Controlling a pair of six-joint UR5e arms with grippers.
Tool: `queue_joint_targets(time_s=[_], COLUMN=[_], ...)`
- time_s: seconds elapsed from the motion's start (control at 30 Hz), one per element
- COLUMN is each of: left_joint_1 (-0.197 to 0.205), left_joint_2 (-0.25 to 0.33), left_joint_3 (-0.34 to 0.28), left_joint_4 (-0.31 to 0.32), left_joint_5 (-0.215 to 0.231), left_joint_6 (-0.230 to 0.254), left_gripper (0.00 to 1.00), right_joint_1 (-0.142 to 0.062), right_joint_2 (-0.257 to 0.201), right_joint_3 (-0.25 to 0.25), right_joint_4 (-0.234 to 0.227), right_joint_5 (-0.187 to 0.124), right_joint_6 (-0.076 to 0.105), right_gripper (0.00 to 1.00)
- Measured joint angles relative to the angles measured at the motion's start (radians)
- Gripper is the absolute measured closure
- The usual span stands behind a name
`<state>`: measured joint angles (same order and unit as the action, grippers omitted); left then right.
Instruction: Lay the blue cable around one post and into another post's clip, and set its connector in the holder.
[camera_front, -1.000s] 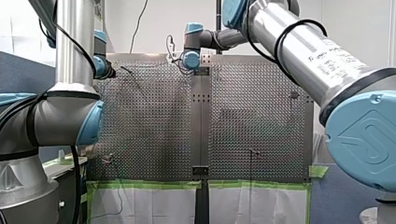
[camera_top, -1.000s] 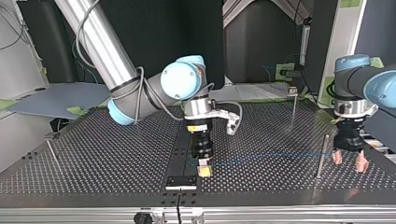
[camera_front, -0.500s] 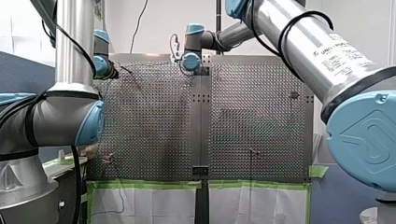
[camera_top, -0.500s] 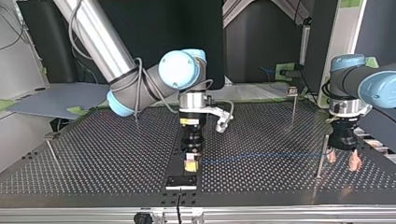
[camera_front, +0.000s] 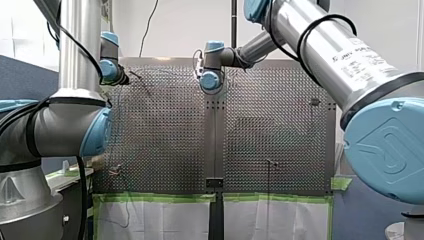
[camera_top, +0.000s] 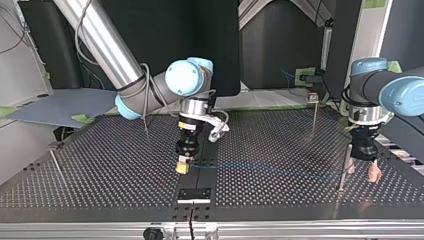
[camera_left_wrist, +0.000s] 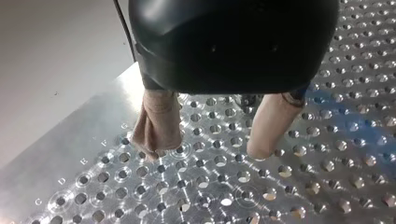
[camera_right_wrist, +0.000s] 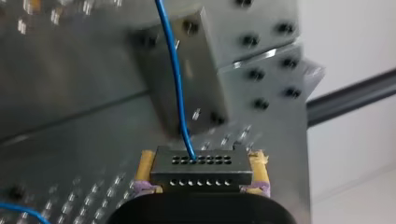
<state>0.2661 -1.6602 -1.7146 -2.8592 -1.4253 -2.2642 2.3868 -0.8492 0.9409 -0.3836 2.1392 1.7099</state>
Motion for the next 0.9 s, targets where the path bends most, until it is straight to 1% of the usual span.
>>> queue_joint_targets(time_s=[0.17,0.3,0.4,0.53,0.9], left_joint_1=[-0.006,-0.011,-0.015,-0.018,-0.02], left_joint_2=[0.0,0.0,0.0,0.0,0.0], left_joint_3=[0.0,0.0,0.0,0.0,0.0], left_joint_4=[-0.001,-0.002,-0.003,-0.003,-0.003], left_joint_5=[-0.001,-0.012,-0.023,-0.03,-0.036], left_joint_6=[0.0,0.001,0.002,0.003,0.003], left_gripper=[0.0,0.0,0.0,0.0,0.0], right_joint_1=[-0.02,-0.03,-0.035,-0.041,-0.061], right_joint_2=[0.032,0.067,0.091,0.105,0.112], right_joint_3=[0.039,0.075,0.101,0.133,0.221], right_joint_4=[-0.039,-0.075,-0.101,-0.133,-0.221], right_joint_5=[0.018,0.041,0.051,0.058,0.061], right_joint_6=[0.007,0.03,0.039,0.043,0.044], right_gripper=[1.0,1.0,1.0,1.0,1.0])
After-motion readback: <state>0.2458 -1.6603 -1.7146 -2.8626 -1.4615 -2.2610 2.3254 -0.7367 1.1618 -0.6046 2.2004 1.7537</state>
